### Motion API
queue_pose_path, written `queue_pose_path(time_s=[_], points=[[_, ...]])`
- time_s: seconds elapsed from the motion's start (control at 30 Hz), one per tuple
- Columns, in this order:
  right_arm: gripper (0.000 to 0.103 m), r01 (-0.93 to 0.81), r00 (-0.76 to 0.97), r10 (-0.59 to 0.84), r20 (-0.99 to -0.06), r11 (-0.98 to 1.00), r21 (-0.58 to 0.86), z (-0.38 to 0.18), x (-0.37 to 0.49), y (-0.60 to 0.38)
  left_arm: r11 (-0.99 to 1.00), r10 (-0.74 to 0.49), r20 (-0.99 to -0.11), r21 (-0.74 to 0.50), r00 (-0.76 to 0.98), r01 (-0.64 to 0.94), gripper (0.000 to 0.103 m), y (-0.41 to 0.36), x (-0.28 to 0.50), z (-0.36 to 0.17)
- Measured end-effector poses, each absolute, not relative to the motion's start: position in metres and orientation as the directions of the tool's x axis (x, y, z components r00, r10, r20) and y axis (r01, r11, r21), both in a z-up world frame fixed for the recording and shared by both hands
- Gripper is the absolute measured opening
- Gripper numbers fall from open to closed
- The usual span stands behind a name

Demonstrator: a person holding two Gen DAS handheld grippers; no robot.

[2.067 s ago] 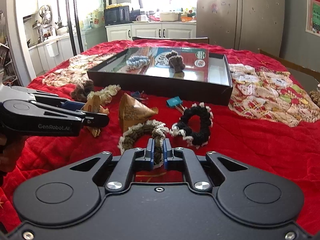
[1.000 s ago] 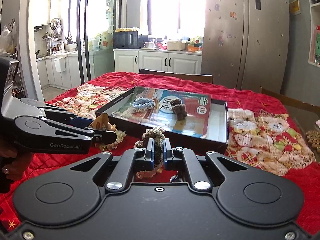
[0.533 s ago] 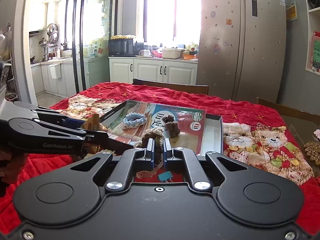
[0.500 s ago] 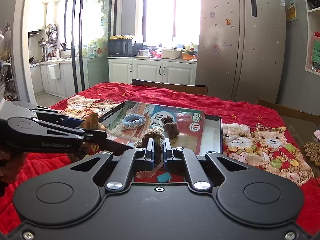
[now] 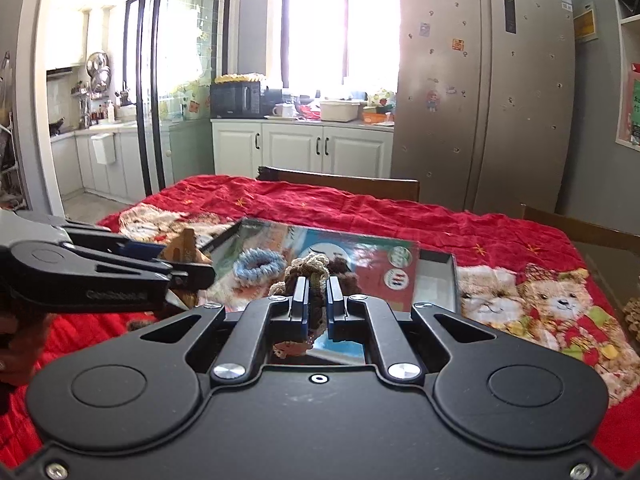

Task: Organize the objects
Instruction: 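Carry the paper pyramid and brown-and-cream ring into the black box with both tools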

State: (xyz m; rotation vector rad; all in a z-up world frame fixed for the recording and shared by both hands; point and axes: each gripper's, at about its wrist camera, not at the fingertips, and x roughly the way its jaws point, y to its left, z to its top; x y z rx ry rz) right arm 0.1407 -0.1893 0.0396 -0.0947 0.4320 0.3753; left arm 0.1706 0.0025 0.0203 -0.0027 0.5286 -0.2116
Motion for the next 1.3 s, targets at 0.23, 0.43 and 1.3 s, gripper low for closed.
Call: queue_pose_path(time_s=[0.23, 0.43, 1.3], points=[[0.008, -0.382, 0.840, 0.339, -0.425, 0.924, -0.017, 0.037, 0.162, -0.169, 0.986, -0.163, -0.499, -0.057, 0.851, 0.155, 0.040, 0.012, 0.188, 0.017], [0.008, -0.378, 0.835, 0.329, -0.442, 0.926, -0.025, 0.028, 0.185, -0.153, 0.991, -0.137, -0.513, -0.074, 0.848, 0.115, 0.040, 0.022, 0.204, 0.011], [0.008, -0.363, 0.796, 0.331, -0.507, 0.931, 0.038, -0.015, 0.256, -0.133, 0.993, -0.116, -0.586, -0.064, 0.802, 0.097, 0.040, 0.028, 0.250, -0.027]])
